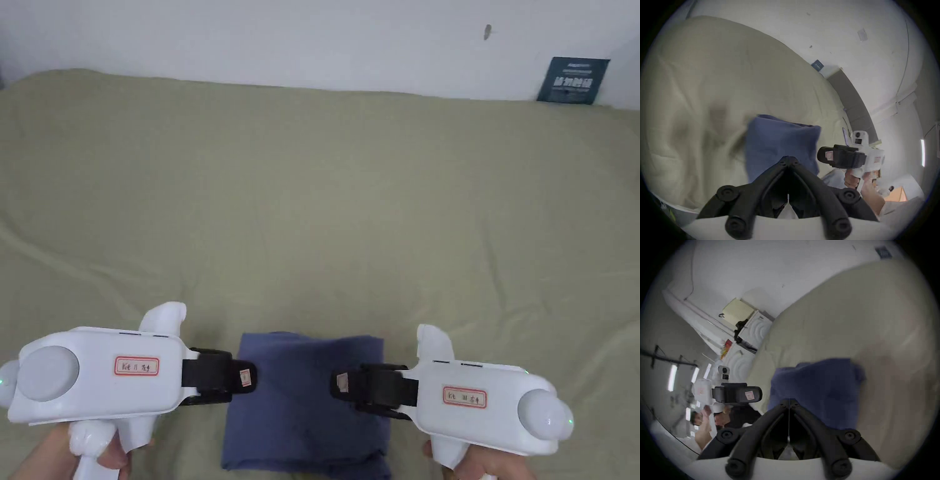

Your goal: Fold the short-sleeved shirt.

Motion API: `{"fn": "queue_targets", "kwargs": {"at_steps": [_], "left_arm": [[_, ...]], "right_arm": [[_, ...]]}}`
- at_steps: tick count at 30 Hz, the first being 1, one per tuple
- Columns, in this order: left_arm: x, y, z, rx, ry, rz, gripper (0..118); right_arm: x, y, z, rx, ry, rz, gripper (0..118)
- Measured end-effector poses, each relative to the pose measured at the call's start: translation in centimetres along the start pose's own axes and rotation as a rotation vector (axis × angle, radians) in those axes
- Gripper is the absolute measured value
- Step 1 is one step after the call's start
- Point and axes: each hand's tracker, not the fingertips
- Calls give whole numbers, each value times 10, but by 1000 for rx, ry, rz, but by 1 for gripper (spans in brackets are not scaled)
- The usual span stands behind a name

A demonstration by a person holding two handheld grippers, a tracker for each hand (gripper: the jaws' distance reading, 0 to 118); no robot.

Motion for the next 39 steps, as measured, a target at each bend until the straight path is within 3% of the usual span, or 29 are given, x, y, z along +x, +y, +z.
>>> {"fn": "queue_targets", "kwargs": {"at_steps": [4,7,8,10,11,15,16,18,21,24,25,27,29,30,32,33,34,39], "left_arm": [[-27,5,2,-26,15,34,1],[-43,8,-5,-45,-34,63,14],[-56,14,-12,-50,-75,83,32],[-62,16,-29,-104,-146,123,118],[-73,17,-46,-57,-163,130,118],[-90,14,-101,-130,-239,168,97],[-79,20,-79,-150,-255,167,91],[-79,17,-95,-162,-254,134,81],[-68,19,-86,-170,-185,136,36],[-63,20,-79,-178,-203,138,34],[-57,18,-78,-196,-215,158,34],[-50,13,-76,-200,-201,151,34],[-48,17,-74,-201,-195,152,34],[-48,17,-72,-186,-168,125,34],[-49,20,-72,-185,-159,129,34],[-48,19,-71,-184,-157,129,34],[-46,17,-68,-183,-154,127,34],[-44,22,-63,-186,-142,106,34]], "right_arm": [[40,4,-25,-55,108,-166,1],[71,0,-35,-111,130,-264,1],[81,-1,-37,-116,151,-297,1],[87,0,-35,-85,217,-361,1],[84,-2,-33,-81,203,-349,1],[86,0,-34,-94,210,-350,1],[86,0,-34,-97,211,-348,1],[85,1,-34,-103,211,-346,1],[79,5,-32,-112,176,-331,1],[50,14,-14,-64,-4,-174,1],[30,16,-1,-19,-104,-61,1],[-22,12,26,140,-361,245,1],[-72,-8,39,433,-787,582,1],[-82,-15,41,556,-893,659,1],[-96,-24,49,785,-974,665,1],[-99,-23,54,823,-948,634,1],[-104,-21,57,826,-938,610,1],[-102,-11,59,814,-978,665,1]]}}
